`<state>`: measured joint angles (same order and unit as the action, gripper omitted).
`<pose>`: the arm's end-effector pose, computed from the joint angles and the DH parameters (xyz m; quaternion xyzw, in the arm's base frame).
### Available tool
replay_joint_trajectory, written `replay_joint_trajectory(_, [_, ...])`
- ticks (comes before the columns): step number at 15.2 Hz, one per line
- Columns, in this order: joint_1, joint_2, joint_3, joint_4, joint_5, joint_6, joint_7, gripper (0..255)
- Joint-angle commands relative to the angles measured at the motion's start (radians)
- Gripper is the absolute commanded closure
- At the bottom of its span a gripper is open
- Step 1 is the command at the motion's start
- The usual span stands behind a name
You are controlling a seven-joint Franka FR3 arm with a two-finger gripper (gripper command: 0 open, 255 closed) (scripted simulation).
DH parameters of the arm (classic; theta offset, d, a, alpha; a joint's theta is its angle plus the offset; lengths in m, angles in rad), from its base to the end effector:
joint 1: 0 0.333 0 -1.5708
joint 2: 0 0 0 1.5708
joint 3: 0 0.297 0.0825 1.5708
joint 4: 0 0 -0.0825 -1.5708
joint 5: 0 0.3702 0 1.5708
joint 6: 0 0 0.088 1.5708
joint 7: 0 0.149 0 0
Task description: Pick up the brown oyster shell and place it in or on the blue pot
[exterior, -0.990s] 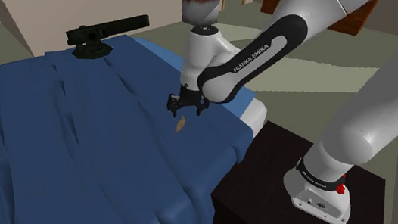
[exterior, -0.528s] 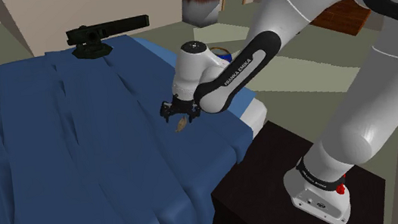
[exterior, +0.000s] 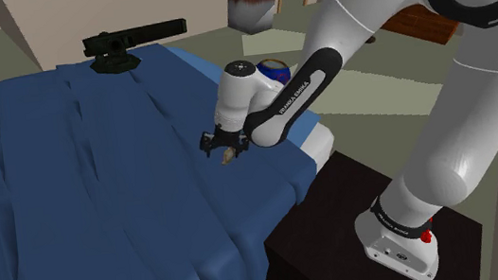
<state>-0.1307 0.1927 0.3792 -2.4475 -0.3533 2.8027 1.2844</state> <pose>0.4795 0.1403 0.1978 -0.9302 0.3532 -0.0928 0.0363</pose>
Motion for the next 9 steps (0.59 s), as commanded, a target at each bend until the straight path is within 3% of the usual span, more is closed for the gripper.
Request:
replay_joint_trajectory(1, [0.0,0.0,0.0,0.0,-0.001,0.0,0.001,0])
replay_joint_trajectory(3, [0.0,0.0,0.0,0.0,-0.001,0.0,0.0,0])
replay_joint_trajectory(4, [0.0,0.0,0.0,0.0,-0.001,0.0,0.0,255])
replay_joint_trajectory(9, [0.0,-0.001,0.001,0.0,0.001,-0.001,0.0,255])
